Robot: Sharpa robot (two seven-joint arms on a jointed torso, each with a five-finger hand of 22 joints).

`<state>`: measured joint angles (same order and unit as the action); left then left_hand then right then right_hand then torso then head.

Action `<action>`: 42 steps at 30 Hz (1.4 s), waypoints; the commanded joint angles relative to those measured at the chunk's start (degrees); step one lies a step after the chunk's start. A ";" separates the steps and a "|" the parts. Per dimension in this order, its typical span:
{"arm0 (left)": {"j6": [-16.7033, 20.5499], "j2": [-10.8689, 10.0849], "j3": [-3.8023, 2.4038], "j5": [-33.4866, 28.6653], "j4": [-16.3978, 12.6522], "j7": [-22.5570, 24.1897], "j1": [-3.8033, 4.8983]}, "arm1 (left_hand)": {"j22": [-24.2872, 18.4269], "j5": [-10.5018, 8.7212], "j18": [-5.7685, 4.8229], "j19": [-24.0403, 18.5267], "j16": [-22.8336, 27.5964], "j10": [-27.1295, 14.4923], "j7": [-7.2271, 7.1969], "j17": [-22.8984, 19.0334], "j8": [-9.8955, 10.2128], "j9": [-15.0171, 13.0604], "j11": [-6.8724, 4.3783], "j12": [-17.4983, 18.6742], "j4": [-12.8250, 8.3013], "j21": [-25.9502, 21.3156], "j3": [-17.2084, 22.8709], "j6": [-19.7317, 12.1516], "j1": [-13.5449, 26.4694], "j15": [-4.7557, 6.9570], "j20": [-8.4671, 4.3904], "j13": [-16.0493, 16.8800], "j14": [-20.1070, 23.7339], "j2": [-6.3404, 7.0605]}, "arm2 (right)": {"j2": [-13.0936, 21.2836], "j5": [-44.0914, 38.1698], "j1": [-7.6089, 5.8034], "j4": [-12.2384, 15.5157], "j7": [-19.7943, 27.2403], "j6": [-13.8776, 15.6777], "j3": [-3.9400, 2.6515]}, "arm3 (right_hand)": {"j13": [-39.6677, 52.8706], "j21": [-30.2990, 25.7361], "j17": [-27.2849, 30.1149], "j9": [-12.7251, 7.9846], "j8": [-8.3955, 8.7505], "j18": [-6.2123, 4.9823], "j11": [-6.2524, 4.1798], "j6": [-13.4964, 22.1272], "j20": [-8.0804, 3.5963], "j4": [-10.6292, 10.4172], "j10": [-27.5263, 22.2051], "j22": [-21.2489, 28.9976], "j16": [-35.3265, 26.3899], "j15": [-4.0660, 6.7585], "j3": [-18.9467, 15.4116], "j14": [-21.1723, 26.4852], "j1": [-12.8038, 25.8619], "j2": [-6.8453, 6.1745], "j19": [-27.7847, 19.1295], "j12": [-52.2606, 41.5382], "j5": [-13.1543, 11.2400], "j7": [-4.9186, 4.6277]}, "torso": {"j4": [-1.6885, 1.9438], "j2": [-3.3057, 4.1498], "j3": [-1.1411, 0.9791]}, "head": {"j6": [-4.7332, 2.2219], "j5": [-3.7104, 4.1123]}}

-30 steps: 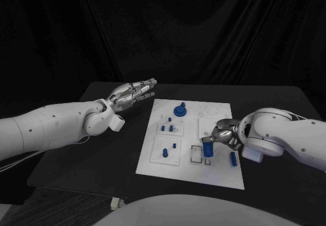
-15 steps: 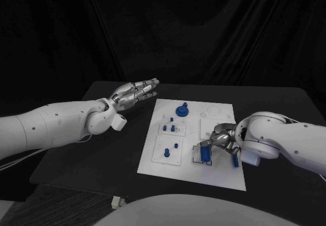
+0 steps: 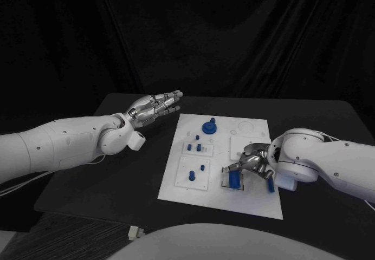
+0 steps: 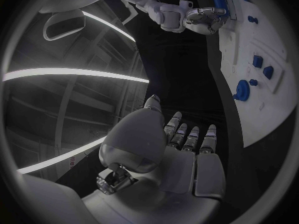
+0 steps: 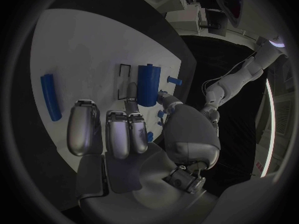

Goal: Assemble the parts on the task board

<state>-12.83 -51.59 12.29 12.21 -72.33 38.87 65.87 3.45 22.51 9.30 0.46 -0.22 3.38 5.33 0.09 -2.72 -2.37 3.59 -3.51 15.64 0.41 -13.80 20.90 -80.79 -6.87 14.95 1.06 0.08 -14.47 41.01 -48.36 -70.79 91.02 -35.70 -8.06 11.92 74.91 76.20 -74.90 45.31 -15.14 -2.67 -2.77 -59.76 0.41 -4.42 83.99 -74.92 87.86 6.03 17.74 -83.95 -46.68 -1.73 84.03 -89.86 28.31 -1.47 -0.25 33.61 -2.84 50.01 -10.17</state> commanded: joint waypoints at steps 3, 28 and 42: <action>-0.82 0.06 -0.06 -0.41 -0.07 2.97 -0.10 | 0.03 0.29 1.10 0.17 0.22 0.07 0.38 -0.09 -0.23 -0.06 0.46 -0.18 0.09 0.27 0.34 0.05 -0.41 0.14 0.42 0.05 -0.08 -0.07 | -0.18 0.12 0.19 -0.14 -1.13 -1.48 -0.02 | 15.09 -0.38 -10.29 -0.27 0.45 -0.64 0.37 -0.34 0.24 -0.66 6.01 -10.66 -0.30 -0.27 -0.63 -5.11 0.05 0.74 0.37 -0.14 -5.39 -0.31 | -0.05 -0.04 0.01 | -0.01 -0.08; -1.19 0.16 -0.06 -0.41 0.04 2.44 -0.19 | -0.06 0.62 1.08 0.18 0.22 0.16 0.51 -0.09 -0.40 -0.17 0.56 -0.26 0.04 0.25 0.47 0.85 -0.55 -0.07 0.47 0.07 -0.08 -0.25 | -0.27 -0.93 0.20 -0.56 -1.21 -1.10 -0.02 | 15.09 -0.97 -10.01 -0.40 0.81 -0.74 0.40 -1.13 0.28 -6.55 6.01 -10.54 -0.39 -0.29 -8.39 -5.06 4.04 1.36 0.30 -0.14 -24.63 -0.31 | -0.05 0.00 -0.01 | -0.01 -0.09; -1.18 0.07 -0.06 -0.41 0.02 2.11 -0.21 | -0.07 0.72 1.07 0.18 0.22 0.25 0.62 -0.09 -0.54 -0.24 0.70 -0.34 0.00 0.25 0.52 1.42 -0.62 -0.08 0.49 0.10 -0.08 -0.30 | 0.44 -0.94 0.18 -0.15 -0.55 1.42 -0.03 | 15.09 -0.67 -10.27 -0.23 0.82 -0.66 0.35 -1.32 0.23 -12.00 6.01 -10.66 -0.22 -0.24 -16.50 -5.11 6.30 -0.72 0.46 -0.14 -25.44 -0.26 | -0.03 -0.05 -0.03 | -0.01 -0.28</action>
<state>-13.39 -51.56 12.29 12.21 -72.23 38.87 65.73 3.43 22.94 9.30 0.67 -0.22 3.60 6.04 0.09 -2.95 -2.54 3.81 -3.51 15.64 0.41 -13.47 22.02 -81.01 -6.87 15.16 1.07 0.08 -14.69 41.31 -49.00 -70.75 90.63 -36.08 -8.17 11.92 74.91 75.43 -74.90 45.02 -14.58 -2.67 -2.79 -60.70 0.41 -16.42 84.00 -74.90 87.64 6.03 1.43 -83.95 -40.54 -2.25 84.03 -89.86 3.05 -1.77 -0.29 33.59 -2.86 50.01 -10.42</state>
